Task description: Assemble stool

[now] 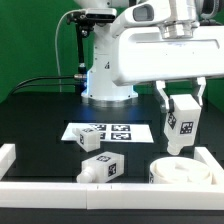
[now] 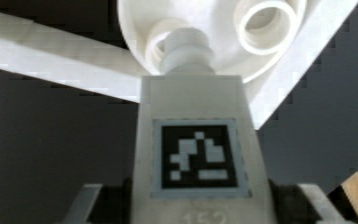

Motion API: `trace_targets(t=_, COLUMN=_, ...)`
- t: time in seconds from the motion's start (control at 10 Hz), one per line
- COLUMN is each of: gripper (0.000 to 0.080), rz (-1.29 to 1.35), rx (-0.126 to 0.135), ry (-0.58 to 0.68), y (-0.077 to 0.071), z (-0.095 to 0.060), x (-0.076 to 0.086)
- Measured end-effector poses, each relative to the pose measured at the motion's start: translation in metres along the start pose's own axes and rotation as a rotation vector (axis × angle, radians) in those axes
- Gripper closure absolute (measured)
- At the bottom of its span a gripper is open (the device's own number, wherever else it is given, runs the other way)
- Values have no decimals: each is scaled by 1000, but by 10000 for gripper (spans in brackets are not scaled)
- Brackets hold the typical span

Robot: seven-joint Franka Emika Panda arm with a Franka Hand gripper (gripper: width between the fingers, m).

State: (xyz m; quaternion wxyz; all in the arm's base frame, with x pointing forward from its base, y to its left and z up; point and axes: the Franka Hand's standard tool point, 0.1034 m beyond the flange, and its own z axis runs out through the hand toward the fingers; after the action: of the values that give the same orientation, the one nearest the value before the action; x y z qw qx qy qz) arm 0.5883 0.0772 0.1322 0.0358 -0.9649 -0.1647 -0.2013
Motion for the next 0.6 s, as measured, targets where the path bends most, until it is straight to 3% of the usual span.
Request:
trace_targets(t=0.2, gripper=461, rz=0, rx=-72, ry=119, y=5, z=4, x=-3)
trace_targets(t=0.4, gripper=461, rz=20, rx=-100, ry=197, y=6, z=8, x=0)
trace_targets(t=0.6, gripper=461, rz=21, rx=-91, ry=186, y=6, z=14, x=-5)
